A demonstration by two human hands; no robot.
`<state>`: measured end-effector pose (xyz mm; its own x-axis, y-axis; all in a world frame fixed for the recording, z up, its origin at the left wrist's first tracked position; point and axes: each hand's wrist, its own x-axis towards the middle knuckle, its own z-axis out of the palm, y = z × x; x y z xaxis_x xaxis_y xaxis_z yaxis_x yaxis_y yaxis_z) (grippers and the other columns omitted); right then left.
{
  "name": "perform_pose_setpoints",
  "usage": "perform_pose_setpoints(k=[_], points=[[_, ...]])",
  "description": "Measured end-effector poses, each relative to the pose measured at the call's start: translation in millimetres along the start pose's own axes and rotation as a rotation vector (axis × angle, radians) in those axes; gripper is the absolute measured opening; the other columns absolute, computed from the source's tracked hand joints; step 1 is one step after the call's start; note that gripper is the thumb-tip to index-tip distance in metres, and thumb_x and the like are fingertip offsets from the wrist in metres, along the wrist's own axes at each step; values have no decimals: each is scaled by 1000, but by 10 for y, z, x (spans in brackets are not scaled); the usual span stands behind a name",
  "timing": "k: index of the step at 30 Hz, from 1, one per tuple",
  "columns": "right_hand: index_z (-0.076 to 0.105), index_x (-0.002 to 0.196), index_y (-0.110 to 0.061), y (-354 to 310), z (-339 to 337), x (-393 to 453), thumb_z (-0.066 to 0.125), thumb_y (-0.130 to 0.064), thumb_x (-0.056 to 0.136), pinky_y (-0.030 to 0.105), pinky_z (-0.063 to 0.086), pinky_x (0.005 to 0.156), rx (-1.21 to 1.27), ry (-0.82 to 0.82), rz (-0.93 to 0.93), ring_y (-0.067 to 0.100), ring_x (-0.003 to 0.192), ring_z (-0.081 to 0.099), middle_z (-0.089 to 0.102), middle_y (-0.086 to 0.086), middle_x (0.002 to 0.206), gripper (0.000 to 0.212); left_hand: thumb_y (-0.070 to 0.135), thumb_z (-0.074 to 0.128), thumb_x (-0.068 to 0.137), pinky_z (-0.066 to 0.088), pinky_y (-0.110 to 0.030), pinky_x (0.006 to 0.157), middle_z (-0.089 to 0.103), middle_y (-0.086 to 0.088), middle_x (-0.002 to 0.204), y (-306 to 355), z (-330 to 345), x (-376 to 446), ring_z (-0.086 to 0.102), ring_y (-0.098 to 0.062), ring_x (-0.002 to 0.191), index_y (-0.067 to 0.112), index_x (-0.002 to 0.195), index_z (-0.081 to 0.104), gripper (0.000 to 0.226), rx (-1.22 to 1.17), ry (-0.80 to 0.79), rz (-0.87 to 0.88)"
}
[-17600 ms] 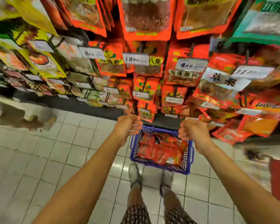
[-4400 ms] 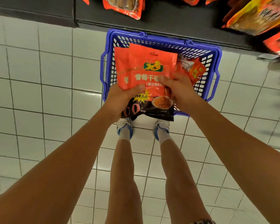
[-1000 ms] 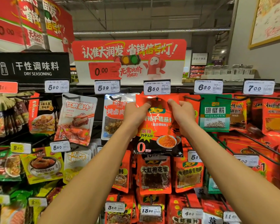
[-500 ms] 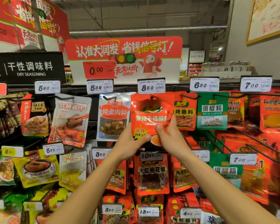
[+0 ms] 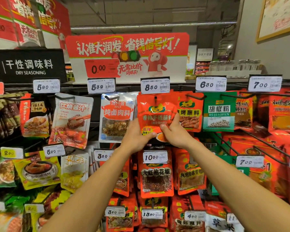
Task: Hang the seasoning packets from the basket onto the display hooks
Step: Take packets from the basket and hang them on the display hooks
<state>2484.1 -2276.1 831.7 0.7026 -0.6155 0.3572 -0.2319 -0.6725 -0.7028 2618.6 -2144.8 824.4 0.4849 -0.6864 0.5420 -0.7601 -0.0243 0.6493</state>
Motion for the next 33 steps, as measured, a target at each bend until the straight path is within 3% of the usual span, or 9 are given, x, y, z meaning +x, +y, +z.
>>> perform_pose_setpoints(k=[2, 4, 7, 11, 15, 20, 23, 26, 33], points=[[1, 159, -13, -36, -44, -14, 51, -54, 99, 46, 35, 117, 38, 77, -19, 31, 144, 38, 36, 12, 159, 88, 40, 85, 76, 50, -45, 102, 56, -4, 126, -14, -16, -22, 58, -22, 117, 20, 132, 53, 67, 9, 47, -64], [9, 160, -14, -41, -66, -3, 52, -58, 97, 50, 28, 121, 52, 155, -12, 30, 151, 25, 29, 9, 163, 88, 38, 86, 75, 46, -44, 106, 44, -2, 129, -22, -31, -48, 51, -22, 121, 19, 134, 47, 74, -18, 90, -143], [4, 160, -11, -39, -42, 56, 53, -59, 97, 51, 17, 124, 66, 156, 73, 28, 156, 8, 10, 9, 169, 94, 29, 88, 73, 47, -46, 107, 45, -4, 133, -35, -33, -76, 53, -21, 120, 22, 137, 38, 81, -205, 84, -235], [9, 160, -7, -117, 108, 146, 43, -53, 103, 50, 19, 123, 83, 140, 110, 34, 153, 18, 20, 18, 165, 81, 22, 88, 75, 48, -43, 107, 57, -4, 135, -6, 24, -56, 61, -19, 118, 27, 152, 16, 105, -417, 36, -232], [-2, 160, -4, -127, 247, 221, 34, -49, 107, 47, 9, 125, 77, 101, 136, 34, 155, 5, 7, 20, 167, 78, 30, 88, 76, 45, -41, 110, 55, -3, 138, -62, 64, 58, 57, -19, 125, 24, 150, 24, 99, -371, 45, -148], [-10, 160, -7, -83, 227, 359, 26, -58, 105, 48, 4, 126, 66, 53, 156, 32, 156, -2, -4, 15, 170, 83, 29, 85, 78, 43, -15, 91, 56, 11, 122, -146, 134, 211, 58, -11, 117, 21, 148, 28, 90, -266, 70, -105], [-13, 158, -5, -57, 218, 377, 23, -60, 104, 47, 2, 127, 26, 27, 156, 32, 156, -5, -8, 16, 169, 85, 36, 87, 74, 45, -28, 96, 58, 7, 122, -183, 157, 251, 58, -13, 113, 21, 146, 35, 90, -189, 108, -102], [-11, 159, -6, -46, 203, 316, 25, -62, 103, 45, 4, 127, 26, 33, 149, 30, 157, -2, -5, 15, 169, 87, 44, 87, 71, 40, -25, 92, 56, 9, 120, -188, 176, 209, 57, -15, 115, 20, 143, 39, 90, -128, 137, -119], [0, 161, -16, -10, -12, 146, 30, -70, 98, 50, 21, 124, 95, 4, 123, 31, 153, 23, 20, 10, 168, 88, 64, 83, 66, 44, -46, 108, 52, -5, 140, -44, 161, 49, 52, -25, 130, 17, 149, 30, 109, -79, 113, -181]])
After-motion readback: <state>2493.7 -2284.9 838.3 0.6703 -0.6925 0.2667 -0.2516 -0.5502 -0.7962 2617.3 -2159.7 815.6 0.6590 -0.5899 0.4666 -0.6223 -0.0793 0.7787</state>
